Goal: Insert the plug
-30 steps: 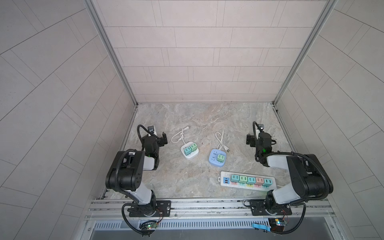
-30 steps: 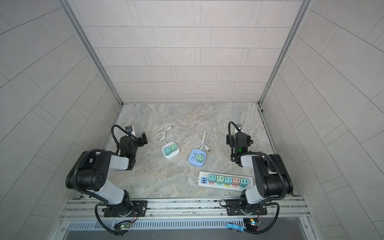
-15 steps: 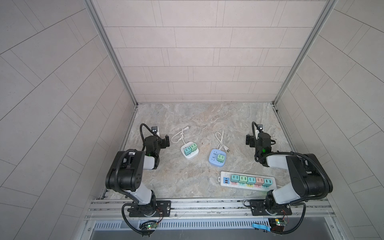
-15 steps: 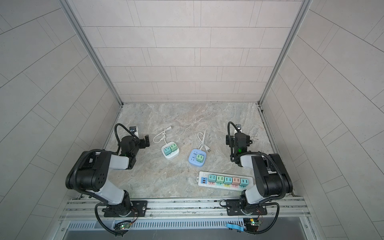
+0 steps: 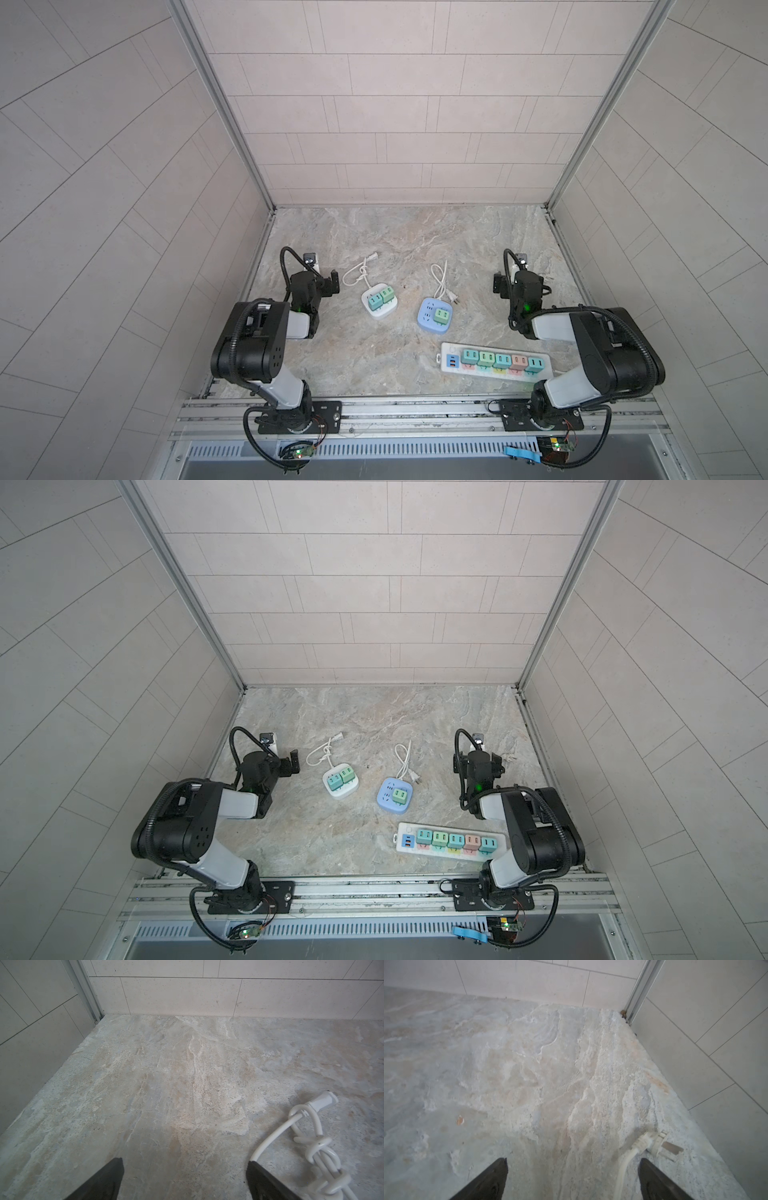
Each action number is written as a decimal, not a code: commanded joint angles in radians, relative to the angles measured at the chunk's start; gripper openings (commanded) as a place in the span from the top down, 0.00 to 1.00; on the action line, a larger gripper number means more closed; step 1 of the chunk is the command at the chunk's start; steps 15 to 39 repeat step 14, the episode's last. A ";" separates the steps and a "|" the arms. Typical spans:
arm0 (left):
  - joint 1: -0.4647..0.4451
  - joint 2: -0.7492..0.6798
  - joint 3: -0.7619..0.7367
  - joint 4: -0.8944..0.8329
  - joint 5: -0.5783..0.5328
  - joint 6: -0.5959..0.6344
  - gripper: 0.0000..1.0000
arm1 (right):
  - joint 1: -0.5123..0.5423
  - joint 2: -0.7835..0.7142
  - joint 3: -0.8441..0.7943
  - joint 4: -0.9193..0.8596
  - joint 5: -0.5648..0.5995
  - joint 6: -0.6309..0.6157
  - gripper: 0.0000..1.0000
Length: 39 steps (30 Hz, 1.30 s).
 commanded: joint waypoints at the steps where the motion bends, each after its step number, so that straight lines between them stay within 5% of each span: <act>1: 0.000 -0.016 0.016 -0.002 0.003 0.007 0.00 | 0.011 -0.005 0.015 -0.022 0.074 0.018 0.00; 39: -0.001 -0.015 0.016 -0.002 0.003 0.008 0.00 | 0.016 -0.002 0.021 -0.032 0.078 0.016 0.00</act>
